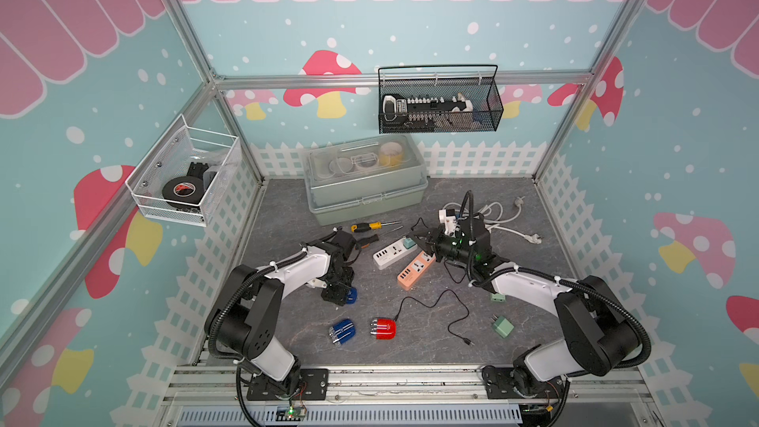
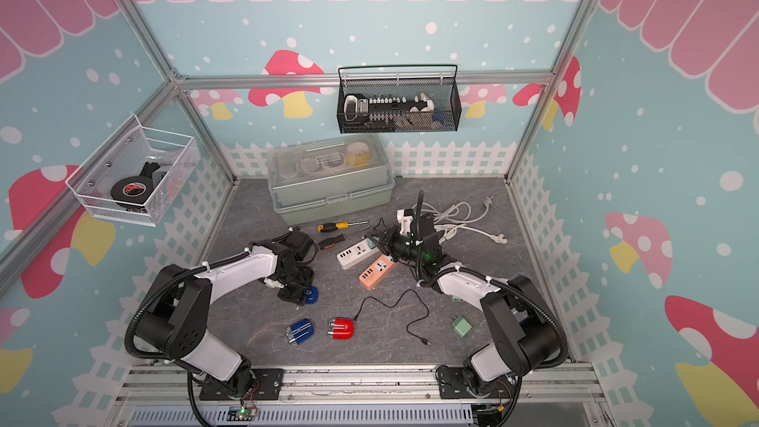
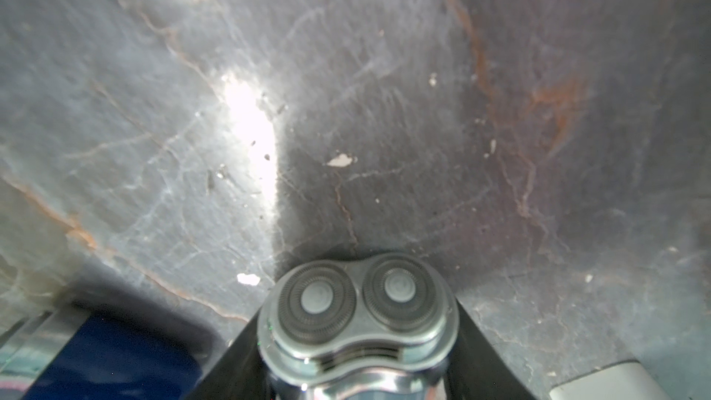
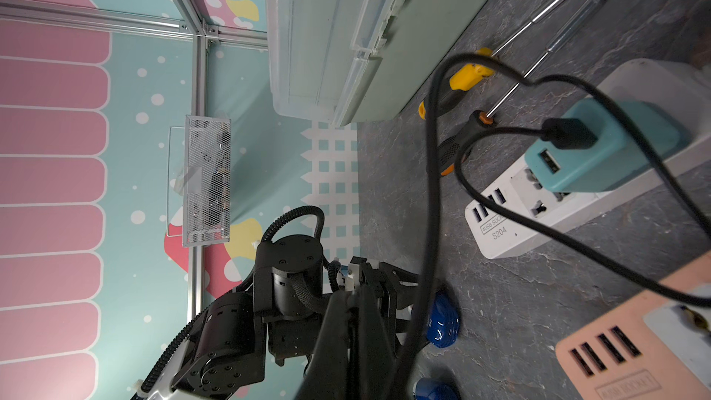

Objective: Charge the electric shaver
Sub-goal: Pick up the electric shaver from the center of the board.

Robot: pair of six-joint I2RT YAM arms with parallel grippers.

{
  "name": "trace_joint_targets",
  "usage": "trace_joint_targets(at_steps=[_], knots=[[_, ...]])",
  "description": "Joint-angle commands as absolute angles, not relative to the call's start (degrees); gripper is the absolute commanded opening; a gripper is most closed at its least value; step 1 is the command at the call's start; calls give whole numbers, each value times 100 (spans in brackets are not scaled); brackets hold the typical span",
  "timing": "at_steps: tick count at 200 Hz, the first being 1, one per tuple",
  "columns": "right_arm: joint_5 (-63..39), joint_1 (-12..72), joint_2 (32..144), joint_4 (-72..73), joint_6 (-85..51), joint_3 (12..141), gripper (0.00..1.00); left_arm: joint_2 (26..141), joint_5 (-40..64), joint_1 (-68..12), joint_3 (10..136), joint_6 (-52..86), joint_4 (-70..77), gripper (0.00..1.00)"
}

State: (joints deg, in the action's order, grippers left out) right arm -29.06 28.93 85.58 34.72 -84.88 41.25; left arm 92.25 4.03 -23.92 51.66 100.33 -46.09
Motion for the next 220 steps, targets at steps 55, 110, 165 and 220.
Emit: trace_joint_targets(at_steps=[55,110,165,220], knots=[[-2830,2880,8452,3551,-8445,3989,0,9416,378,-2540,4616,10197,-4435,59],[-2804,2878,8455,3560,-8473,3988,0,9487,372,-2531,4605,10175,-4359,56],[-2821,2882,8481,3540,-8406,4009,0,9244,338,-2531,4648,10205,-4371,31],[-2568,2909,8236,3240,-7586,4253,0,8415,590,-2502,5528,10363,-4429,6]])
